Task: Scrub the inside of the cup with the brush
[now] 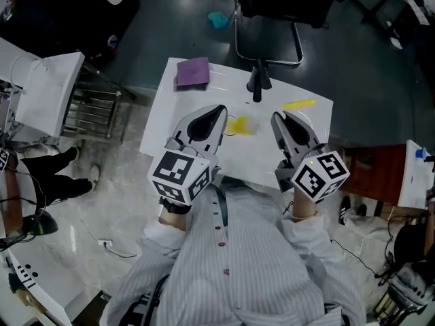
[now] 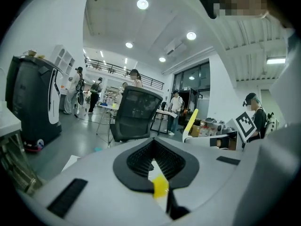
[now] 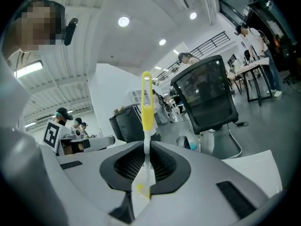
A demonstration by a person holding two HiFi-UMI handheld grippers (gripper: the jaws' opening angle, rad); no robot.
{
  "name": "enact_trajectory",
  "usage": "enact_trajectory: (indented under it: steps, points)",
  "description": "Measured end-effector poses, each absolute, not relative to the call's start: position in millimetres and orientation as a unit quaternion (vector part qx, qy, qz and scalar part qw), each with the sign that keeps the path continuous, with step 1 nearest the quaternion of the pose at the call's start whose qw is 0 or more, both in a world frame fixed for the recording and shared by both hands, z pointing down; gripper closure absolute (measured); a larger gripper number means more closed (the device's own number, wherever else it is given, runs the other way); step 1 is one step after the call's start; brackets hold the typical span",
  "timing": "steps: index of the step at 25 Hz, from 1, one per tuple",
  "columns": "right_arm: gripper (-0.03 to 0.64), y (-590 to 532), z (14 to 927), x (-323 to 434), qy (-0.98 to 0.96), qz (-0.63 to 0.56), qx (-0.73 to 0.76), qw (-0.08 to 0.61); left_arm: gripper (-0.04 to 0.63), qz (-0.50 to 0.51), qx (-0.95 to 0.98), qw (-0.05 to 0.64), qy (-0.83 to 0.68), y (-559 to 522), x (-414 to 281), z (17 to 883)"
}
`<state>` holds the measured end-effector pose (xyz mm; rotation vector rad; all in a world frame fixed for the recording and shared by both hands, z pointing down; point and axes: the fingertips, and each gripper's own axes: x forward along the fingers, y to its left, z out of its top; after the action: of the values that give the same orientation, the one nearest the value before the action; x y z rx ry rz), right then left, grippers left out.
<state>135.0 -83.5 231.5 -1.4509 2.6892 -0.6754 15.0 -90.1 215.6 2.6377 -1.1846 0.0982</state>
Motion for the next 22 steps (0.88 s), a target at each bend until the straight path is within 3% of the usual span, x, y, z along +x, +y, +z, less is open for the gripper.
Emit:
enact_trajectory:
  steps: [22]
  points:
    - [0.558,-116.1,272.0,137.9,0.838,-0.269,-0.475,-0.018,0.586,0.108,0.903,0.176,-0.376,-129.9,16.9,291.4]
